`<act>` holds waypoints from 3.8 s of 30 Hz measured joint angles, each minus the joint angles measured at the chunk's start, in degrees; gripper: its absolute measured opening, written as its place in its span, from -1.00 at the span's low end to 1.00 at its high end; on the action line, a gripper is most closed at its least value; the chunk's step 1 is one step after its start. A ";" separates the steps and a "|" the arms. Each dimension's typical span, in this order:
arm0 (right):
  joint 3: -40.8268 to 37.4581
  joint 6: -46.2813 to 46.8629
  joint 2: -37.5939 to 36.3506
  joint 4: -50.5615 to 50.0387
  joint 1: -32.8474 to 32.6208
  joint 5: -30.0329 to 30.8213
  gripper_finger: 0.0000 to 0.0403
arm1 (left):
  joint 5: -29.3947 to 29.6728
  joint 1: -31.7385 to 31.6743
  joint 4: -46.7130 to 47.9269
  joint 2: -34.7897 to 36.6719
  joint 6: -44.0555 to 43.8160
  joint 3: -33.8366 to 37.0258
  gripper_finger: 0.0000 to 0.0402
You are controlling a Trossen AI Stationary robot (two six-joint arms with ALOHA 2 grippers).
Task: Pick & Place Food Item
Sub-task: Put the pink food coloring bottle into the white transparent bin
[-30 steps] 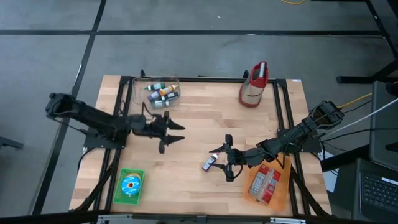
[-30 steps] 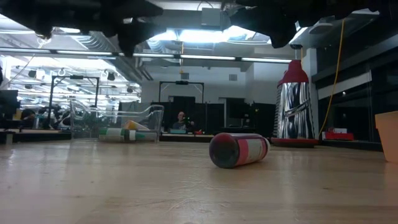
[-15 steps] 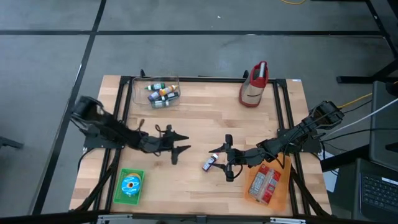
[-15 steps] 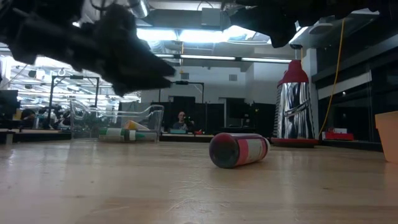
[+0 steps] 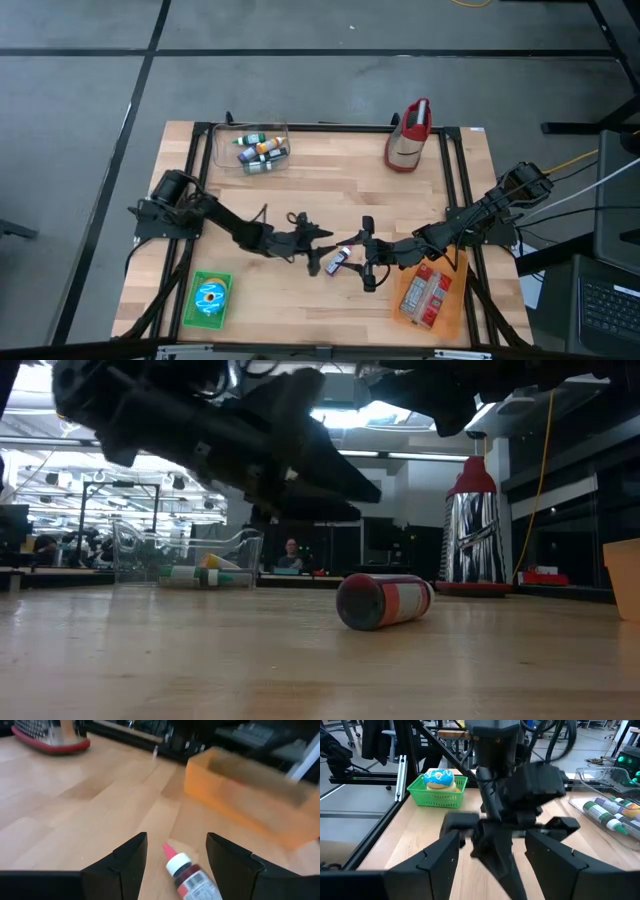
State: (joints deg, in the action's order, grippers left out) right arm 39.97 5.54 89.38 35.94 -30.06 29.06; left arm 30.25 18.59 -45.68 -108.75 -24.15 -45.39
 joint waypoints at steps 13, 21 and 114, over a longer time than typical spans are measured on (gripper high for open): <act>0.00 0.00 0.00 -0.06 -0.02 -0.17 0.14 | -0.78 0.21 6.90 -0.06 0.01 -3.56 0.01; 0.00 0.00 0.00 -0.07 -0.02 -0.17 0.14 | 1.01 0.21 8.09 -0.06 -2.85 -3.56 0.01; -39.04 -2.97 -88.76 -32.35 -14.13 -6.08 0.14 | -14.38 0.74 7.20 -10.15 -9.20 -11.76 0.01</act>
State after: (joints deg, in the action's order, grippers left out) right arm 0.93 2.57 0.62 3.60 -44.19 22.98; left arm 15.87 19.34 -38.48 -118.90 -33.34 -57.16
